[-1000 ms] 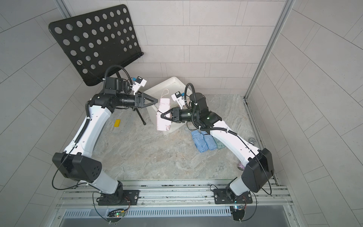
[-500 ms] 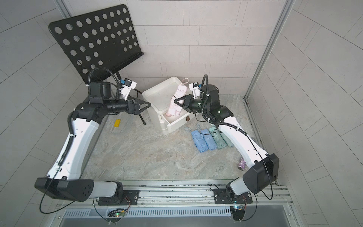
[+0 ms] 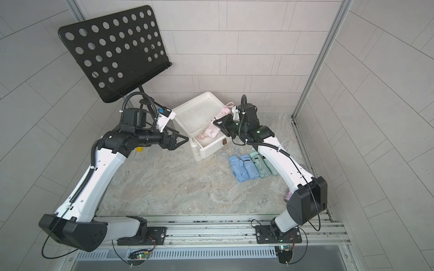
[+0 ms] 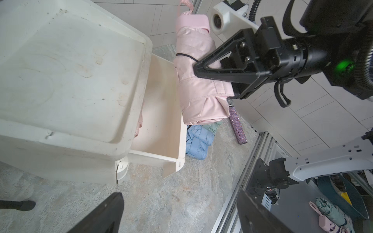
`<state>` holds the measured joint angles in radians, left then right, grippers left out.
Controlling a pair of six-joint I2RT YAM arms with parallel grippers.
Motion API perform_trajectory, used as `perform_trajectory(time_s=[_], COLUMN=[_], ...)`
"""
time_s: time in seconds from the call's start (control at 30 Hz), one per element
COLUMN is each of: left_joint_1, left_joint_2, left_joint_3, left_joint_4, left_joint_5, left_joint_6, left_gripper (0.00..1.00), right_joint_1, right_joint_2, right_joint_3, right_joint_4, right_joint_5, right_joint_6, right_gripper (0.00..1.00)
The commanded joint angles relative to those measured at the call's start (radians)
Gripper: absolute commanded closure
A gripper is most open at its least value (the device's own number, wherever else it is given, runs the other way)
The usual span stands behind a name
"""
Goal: Place the umbrella in the drawer by color
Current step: Place the umbrella in the drawer.
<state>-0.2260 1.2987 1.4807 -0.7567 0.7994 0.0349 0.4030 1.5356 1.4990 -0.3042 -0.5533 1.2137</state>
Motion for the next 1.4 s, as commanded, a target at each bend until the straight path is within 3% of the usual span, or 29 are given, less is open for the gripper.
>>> perform_trajectory(time_s=[0.0, 0.77, 0.87, 1.03, 1.37], left_joint_1=[-0.002, -0.002, -0.002, -0.002, -0.001], left_joint_2=[-0.036, -0.053, -0.052, -0.052, -0.047], left_joint_3=[-0.018, -0.065, -0.062, -0.056, -0.051], left_joint_4=[0.034, 0.077, 0.078, 0.078, 0.077], left_joint_5=[-0.003, -0.003, -0.002, -0.001, -0.015], left_joint_6=[0.010, 0.003, -0.002, -0.007, -0.008], left_gripper=[0.06, 0.05, 0.06, 0.05, 0.06], right_joint_1=[-0.003, 0.015, 0.020, 0.023, 0.020], right_joint_2=[0.001, 0.120, 0.128, 0.116, 0.021], right_joint_3=[0.003, -0.026, -0.011, 0.012, 0.013], right_joint_4=[0.027, 0.109, 0.100, 0.057, -0.010], right_joint_5=[0.054, 0.052, 0.044, 0.049, 0.119], right_joint_6=[0.059, 0.172, 0.171, 0.153, 0.084], right_gripper=[0.75, 0.71, 0.62, 0.36, 0.32])
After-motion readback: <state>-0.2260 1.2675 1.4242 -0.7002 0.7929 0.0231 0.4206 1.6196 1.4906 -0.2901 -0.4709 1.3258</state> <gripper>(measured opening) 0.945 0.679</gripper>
